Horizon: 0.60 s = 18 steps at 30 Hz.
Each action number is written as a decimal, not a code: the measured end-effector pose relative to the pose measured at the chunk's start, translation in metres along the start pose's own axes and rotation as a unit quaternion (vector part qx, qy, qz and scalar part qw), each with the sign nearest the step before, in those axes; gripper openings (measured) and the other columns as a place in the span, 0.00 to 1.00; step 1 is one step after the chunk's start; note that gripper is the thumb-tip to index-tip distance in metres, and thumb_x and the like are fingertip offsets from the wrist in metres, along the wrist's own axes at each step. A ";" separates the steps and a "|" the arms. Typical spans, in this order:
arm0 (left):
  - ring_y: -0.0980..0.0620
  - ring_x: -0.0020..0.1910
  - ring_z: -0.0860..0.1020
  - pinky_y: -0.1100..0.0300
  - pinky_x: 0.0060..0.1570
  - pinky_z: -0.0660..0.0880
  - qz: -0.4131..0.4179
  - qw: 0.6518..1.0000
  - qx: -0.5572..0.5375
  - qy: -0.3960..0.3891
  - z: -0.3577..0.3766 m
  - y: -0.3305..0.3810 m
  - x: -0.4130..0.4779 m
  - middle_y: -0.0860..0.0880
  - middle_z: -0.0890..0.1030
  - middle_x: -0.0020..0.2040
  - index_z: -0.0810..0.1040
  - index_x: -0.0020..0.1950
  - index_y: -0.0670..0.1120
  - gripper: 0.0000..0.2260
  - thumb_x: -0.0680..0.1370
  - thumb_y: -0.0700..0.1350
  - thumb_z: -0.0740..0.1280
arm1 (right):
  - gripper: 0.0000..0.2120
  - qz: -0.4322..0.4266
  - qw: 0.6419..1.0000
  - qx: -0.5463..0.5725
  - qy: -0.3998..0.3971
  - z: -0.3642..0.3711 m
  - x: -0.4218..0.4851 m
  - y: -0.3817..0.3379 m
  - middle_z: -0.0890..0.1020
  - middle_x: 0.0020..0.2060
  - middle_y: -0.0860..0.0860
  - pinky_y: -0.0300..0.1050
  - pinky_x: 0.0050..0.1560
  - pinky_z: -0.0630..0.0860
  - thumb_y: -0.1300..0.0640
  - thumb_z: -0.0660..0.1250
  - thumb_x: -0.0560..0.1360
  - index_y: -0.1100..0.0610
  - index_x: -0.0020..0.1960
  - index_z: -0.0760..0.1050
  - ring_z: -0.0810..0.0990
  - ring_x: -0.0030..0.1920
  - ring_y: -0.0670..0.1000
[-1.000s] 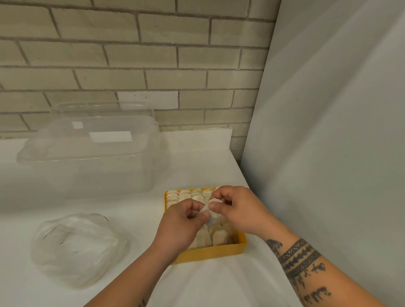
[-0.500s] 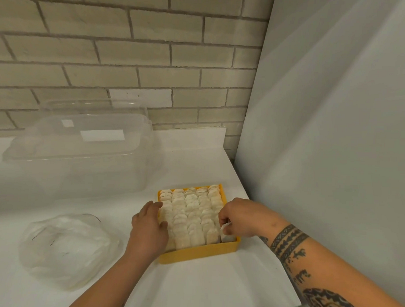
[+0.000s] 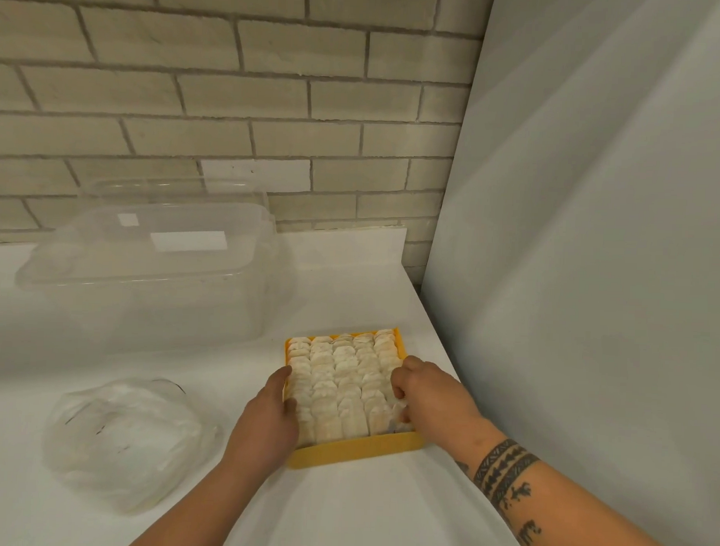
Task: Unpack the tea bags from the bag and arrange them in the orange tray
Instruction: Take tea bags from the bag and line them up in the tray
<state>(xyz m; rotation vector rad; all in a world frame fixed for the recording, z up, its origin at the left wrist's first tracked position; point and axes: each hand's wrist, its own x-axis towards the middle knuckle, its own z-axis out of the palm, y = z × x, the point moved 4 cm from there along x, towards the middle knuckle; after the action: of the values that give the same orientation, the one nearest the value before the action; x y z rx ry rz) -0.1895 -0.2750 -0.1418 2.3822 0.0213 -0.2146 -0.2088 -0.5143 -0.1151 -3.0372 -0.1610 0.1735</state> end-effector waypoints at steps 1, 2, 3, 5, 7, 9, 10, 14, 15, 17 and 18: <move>0.44 0.64 0.78 0.53 0.55 0.74 0.004 1.000 0.000 -0.001 0.000 0.000 -0.001 0.47 0.79 0.67 0.62 0.79 0.53 0.22 0.85 0.44 0.57 | 0.11 0.010 0.999 0.026 0.019 0.001 -0.003 0.002 0.72 0.52 0.48 0.46 0.42 0.73 0.63 0.70 0.73 0.52 0.51 0.72 0.73 0.49 0.51; 0.44 0.64 0.77 0.53 0.57 0.73 0.007 1.000 0.001 -0.003 -0.001 -0.001 -0.002 0.47 0.79 0.68 0.62 0.80 0.53 0.22 0.85 0.44 0.57 | 0.12 0.021 0.997 0.060 0.035 0.003 -0.006 0.003 0.71 0.52 0.47 0.45 0.44 0.74 0.64 0.69 0.73 0.51 0.50 0.72 0.73 0.49 0.50; 0.45 0.65 0.77 0.53 0.57 0.73 0.011 1.000 -0.001 -0.006 -0.002 -0.001 -0.002 0.48 0.78 0.68 0.61 0.80 0.53 0.22 0.85 0.45 0.57 | 0.12 0.032 0.993 0.099 0.048 0.005 -0.010 0.005 0.71 0.53 0.45 0.42 0.46 0.74 0.66 0.68 0.73 0.50 0.50 0.72 0.73 0.48 0.49; 0.47 0.62 0.78 0.53 0.59 0.74 0.019 1.000 -0.014 -0.017 -0.003 -0.003 -0.003 0.48 0.78 0.68 0.61 0.80 0.54 0.22 0.85 0.47 0.57 | 0.14 0.053 0.979 0.179 0.077 0.007 -0.018 0.008 0.70 0.56 0.42 0.34 0.46 0.72 0.68 0.64 0.74 0.49 0.51 0.73 0.74 0.47 0.44; 0.52 0.57 0.79 0.54 0.58 0.74 0.025 0.998 -0.054 -0.033 -0.005 -0.001 -0.008 0.49 0.79 0.68 0.60 0.80 0.55 0.23 0.84 0.50 0.59 | 0.14 0.077 0.955 0.259 0.126 0.009 -0.028 0.009 0.70 0.60 0.40 0.33 0.50 0.73 0.65 0.62 0.77 0.48 0.57 0.73 0.76 0.49 0.43; 0.59 0.56 0.78 0.61 0.55 0.72 0.042 0.991 -0.114 -0.059 -0.006 0.000 -0.017 0.54 0.76 0.68 0.61 0.79 0.57 0.24 0.83 0.51 0.63 | 0.21 0.098 0.926 0.342 0.125 0.016 -0.037 0.009 0.67 0.67 0.37 0.40 0.63 0.74 0.55 0.66 0.79 0.44 0.69 0.67 0.74 0.62 0.41; 0.62 0.57 0.77 0.66 0.53 0.71 0.054 0.985 -0.143 -0.078 -0.006 0.000 -0.022 0.58 0.75 0.68 0.60 0.77 0.60 0.25 0.82 0.52 0.66 | 0.30 0.104 0.914 0.381 0.090 0.023 -0.040 0.009 0.64 0.70 0.36 0.44 0.69 0.71 0.48 0.69 0.77 0.43 0.75 0.60 0.70 0.68 0.40; 0.67 0.64 0.75 0.75 0.52 0.73 0.105 0.965 -0.173 -0.165 -0.004 -0.003 -0.029 0.71 0.75 0.64 0.60 0.68 0.69 0.34 0.73 0.50 0.78 | 0.63 0.094 0.898 0.429 -0.014 0.045 -0.040 0.009 0.57 0.77 0.33 0.46 0.76 0.62 0.38 0.80 0.63 0.42 0.81 0.38 0.60 0.76 0.39; 0.71 0.65 0.73 0.76 0.54 0.71 0.119 0.965 -0.156 -0.171 -0.003 -0.005 -0.028 0.75 0.72 0.65 0.57 0.69 0.71 0.39 0.71 0.50 0.80 | 0.63 0.095 0.899 0.426 -0.017 0.049 -0.039 0.010 0.58 0.76 0.33 0.43 0.75 0.62 0.39 0.80 0.63 0.42 0.81 0.38 0.61 0.75 0.39; 0.75 0.66 0.69 0.76 0.58 0.69 0.138 0.972 -0.114 -0.155 -0.001 -0.009 -0.024 0.79 0.68 0.66 0.51 0.73 0.74 0.47 0.69 0.52 0.81 | 0.59 0.102 0.894 0.436 -0.006 0.052 -0.039 0.010 0.62 0.73 0.32 0.40 0.72 0.63 0.42 0.80 0.66 0.40 0.81 0.42 0.64 0.73 0.38; 0.73 0.67 0.69 0.74 0.60 0.69 0.143 0.975 -0.093 -0.141 0.000 -0.012 -0.021 0.77 0.69 0.68 0.48 0.75 0.73 0.49 0.69 0.54 0.80 | 0.56 0.100 0.890 0.445 0.003 0.052 -0.039 0.010 0.64 0.73 0.31 0.40 0.72 0.65 0.42 0.80 0.66 0.39 0.81 0.45 0.66 0.72 0.38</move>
<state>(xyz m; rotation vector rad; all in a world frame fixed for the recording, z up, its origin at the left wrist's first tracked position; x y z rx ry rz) -0.2114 -0.2653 -0.1465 2.1192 -0.4144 -0.3924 -0.2522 -0.5235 -0.1637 -2.1235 0.1915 0.1853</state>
